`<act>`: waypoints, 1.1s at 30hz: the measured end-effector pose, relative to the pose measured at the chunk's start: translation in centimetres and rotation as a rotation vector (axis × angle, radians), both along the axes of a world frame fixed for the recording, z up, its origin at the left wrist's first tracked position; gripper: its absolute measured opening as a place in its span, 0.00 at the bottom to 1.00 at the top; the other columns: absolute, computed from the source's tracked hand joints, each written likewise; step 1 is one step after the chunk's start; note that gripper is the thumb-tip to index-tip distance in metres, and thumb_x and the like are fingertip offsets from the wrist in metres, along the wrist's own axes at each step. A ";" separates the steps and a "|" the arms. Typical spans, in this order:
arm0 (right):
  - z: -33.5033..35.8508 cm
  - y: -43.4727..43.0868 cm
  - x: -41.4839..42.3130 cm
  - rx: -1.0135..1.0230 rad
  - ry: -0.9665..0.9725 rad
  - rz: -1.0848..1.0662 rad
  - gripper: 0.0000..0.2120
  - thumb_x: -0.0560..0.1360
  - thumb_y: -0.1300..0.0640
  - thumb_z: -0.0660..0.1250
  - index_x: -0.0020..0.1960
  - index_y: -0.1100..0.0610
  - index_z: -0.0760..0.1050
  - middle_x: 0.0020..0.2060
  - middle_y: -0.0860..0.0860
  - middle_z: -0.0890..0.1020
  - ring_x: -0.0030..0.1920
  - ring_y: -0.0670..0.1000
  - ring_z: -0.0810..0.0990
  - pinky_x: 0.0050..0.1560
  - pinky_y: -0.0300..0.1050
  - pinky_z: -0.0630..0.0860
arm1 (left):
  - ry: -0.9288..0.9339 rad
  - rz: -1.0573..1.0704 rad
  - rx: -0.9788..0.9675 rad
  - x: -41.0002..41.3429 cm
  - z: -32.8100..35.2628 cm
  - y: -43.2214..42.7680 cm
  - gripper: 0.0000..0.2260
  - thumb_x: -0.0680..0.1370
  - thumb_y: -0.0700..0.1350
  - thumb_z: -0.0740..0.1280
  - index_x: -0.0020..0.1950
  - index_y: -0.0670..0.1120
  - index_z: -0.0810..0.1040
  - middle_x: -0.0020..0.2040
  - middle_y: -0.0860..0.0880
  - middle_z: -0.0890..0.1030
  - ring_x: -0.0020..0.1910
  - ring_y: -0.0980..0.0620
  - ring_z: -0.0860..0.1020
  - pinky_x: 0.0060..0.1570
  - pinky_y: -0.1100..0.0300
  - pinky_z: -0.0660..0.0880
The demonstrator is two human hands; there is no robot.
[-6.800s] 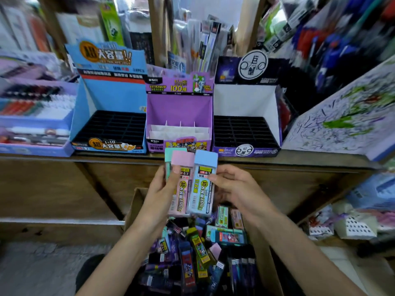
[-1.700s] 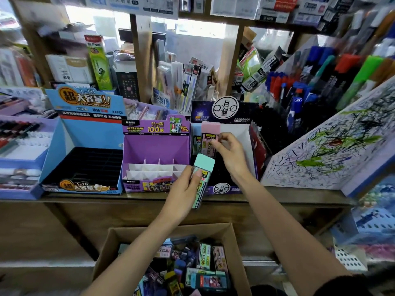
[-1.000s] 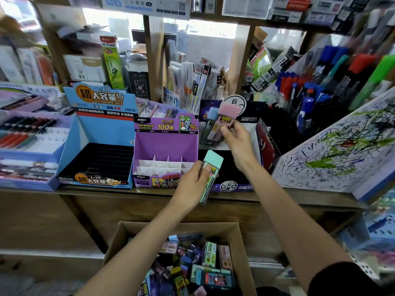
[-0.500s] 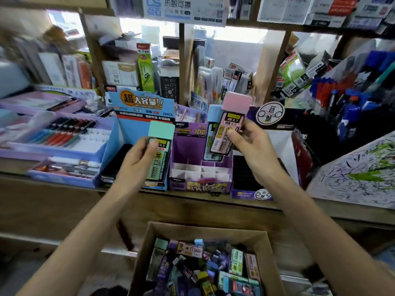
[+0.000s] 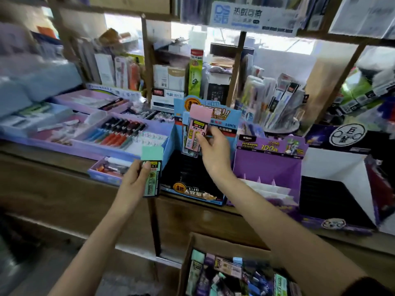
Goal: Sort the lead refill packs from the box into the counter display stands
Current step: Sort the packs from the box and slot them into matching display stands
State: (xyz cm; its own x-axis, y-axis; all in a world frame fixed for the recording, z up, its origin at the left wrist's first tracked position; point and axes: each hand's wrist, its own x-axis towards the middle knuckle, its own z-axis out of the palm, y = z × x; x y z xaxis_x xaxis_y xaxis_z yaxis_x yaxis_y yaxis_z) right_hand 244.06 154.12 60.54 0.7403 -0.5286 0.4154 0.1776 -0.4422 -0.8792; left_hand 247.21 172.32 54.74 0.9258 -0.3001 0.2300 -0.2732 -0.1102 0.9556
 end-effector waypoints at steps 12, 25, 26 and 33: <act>-2.2 0.0 3.4 -0.117 0.079 -0.032 0.10 0.78 0.60 0.64 0.57 0.61 0.76 0.49 0.58 0.82 0.48 0.57 0.80 0.52 0.58 0.76 | -0.061 -0.039 0.055 0.7 -0.3 0.0 0.14 0.82 0.46 0.57 0.51 0.35 0.71 0.48 0.30 0.74 0.43 0.45 0.73 0.43 0.53 0.67; -2.9 -1.3 2.6 -0.263 0.247 -0.035 0.11 0.77 0.55 0.66 0.49 0.64 0.79 0.43 0.56 0.82 0.44 0.52 0.79 0.44 0.43 0.72 | -0.037 -0.048 0.057 0.4 -0.1 -0.2 0.09 0.82 0.47 0.57 0.46 0.46 0.73 0.41 0.45 0.77 0.41 0.51 0.75 0.39 0.58 0.68; -3.0 -1.4 2.4 -0.286 0.257 -0.037 0.11 0.77 0.55 0.65 0.49 0.64 0.78 0.41 0.55 0.82 0.42 0.51 0.78 0.42 0.44 0.71 | -0.034 -0.046 0.055 0.4 -0.1 -0.2 0.08 0.82 0.47 0.57 0.45 0.49 0.72 0.40 0.47 0.77 0.41 0.52 0.75 0.39 0.58 0.69; -2.1 -1.3 1.3 -0.295 0.126 -0.241 0.08 0.78 0.59 0.63 0.53 0.63 0.74 0.46 0.56 0.81 0.46 0.54 0.79 0.42 0.44 0.73 | -0.035 -0.031 0.056 0.5 0.0 -0.3 0.10 0.82 0.47 0.57 0.41 0.51 0.71 0.39 0.49 0.76 0.39 0.51 0.74 0.38 0.55 0.69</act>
